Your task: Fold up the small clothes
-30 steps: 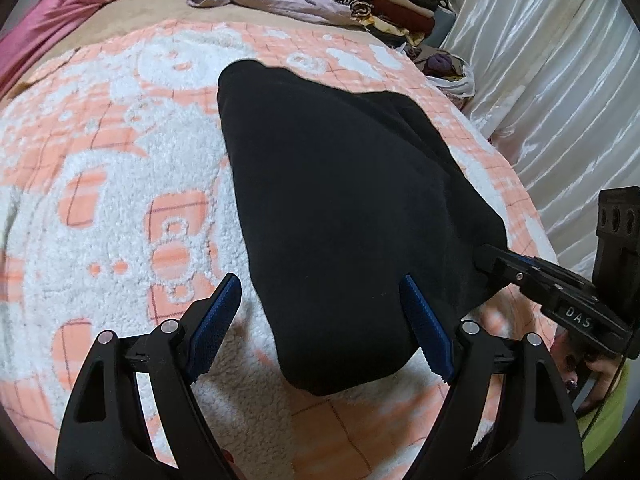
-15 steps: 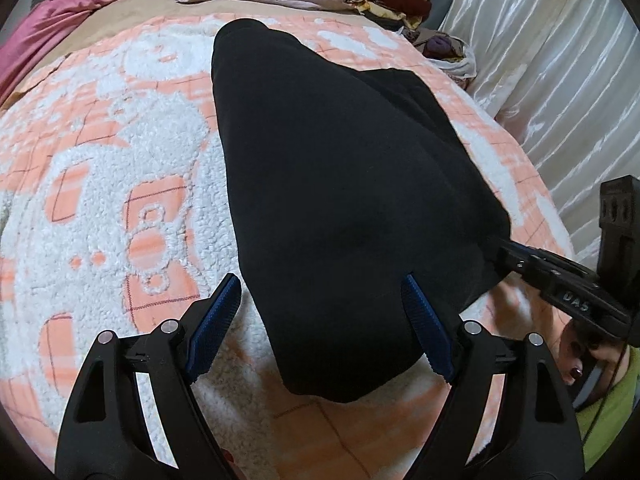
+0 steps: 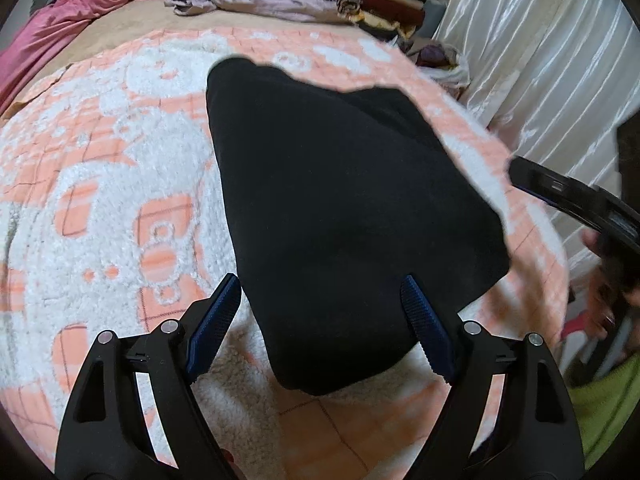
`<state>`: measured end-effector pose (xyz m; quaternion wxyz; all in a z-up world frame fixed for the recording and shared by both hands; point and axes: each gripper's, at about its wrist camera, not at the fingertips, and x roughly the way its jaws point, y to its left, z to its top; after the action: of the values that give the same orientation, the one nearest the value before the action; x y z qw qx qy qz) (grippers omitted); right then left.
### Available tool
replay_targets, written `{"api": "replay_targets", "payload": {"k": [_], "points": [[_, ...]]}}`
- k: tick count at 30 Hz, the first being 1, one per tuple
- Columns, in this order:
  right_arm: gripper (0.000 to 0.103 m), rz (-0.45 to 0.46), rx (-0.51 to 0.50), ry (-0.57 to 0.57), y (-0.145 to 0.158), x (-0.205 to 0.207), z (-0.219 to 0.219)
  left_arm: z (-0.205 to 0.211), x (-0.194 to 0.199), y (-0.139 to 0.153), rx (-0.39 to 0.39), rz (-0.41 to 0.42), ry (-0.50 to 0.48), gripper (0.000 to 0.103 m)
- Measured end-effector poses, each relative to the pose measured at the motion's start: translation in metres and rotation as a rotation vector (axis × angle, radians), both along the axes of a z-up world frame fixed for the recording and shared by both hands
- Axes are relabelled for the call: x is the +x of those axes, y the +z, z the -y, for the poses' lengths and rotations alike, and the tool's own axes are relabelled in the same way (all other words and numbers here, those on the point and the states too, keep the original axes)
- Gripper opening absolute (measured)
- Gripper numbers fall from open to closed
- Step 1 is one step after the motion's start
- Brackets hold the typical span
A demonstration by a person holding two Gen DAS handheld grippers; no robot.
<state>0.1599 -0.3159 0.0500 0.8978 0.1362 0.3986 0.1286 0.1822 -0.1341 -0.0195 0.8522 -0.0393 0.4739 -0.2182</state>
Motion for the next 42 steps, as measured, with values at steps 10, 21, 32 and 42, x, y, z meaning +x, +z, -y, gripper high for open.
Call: {"api": "replay_targets", "payload": {"k": [10, 21, 32, 42], "points": [[0.048, -0.067, -0.003, -0.056, -0.010, 0.081, -0.005, -0.009, 0.040, 0.016, 0.047, 0.025, 0.068, 0.075], [0.008, -0.138, -0.002, -0.021, -0.040, 0.111, -0.020, -0.007, 0.046, 0.004, 0.025, 0.004, 0.059, 0.075], [0.006, -0.045, -0.031, -0.074, -0.024, 0.094, 0.011, 0.006, 0.044, 0.008, -0.002, 0.008, 0.036, 0.075], [0.012, -0.119, -0.043, -0.108, -0.060, 0.109, 0.008, 0.010, 0.049, -0.001, 0.012, -0.007, 0.046, 0.080]]}}
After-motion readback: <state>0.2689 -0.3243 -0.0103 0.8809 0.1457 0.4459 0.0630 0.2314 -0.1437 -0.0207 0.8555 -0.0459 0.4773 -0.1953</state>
